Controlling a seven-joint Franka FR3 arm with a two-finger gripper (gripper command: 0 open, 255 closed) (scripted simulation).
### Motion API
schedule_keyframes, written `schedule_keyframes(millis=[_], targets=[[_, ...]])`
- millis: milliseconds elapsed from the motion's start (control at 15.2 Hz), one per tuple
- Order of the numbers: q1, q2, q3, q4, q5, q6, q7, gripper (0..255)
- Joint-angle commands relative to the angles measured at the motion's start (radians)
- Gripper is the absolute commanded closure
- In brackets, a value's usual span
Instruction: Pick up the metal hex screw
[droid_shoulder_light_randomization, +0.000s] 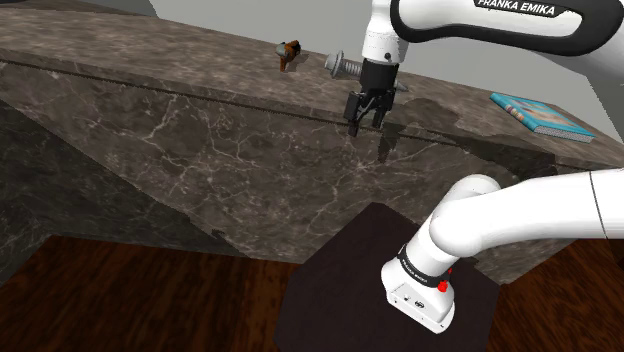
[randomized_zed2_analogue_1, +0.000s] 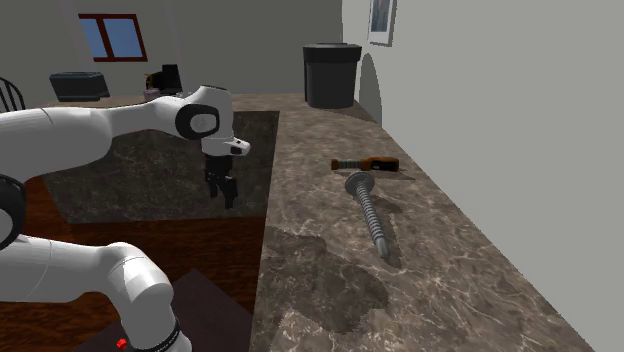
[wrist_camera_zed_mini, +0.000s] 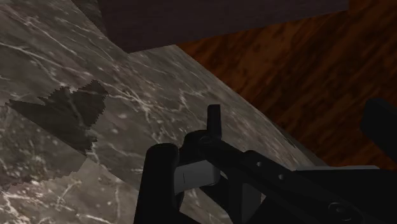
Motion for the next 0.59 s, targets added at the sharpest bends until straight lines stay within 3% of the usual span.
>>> schedule_keyframes(millis=[0,528], targets=[[0.000,0.000,0.000,0.000,0.000,0.000,0.000,0],[-0.025,0.048,-0.203,0.044,-0.148,0.057,-0.338,0]])
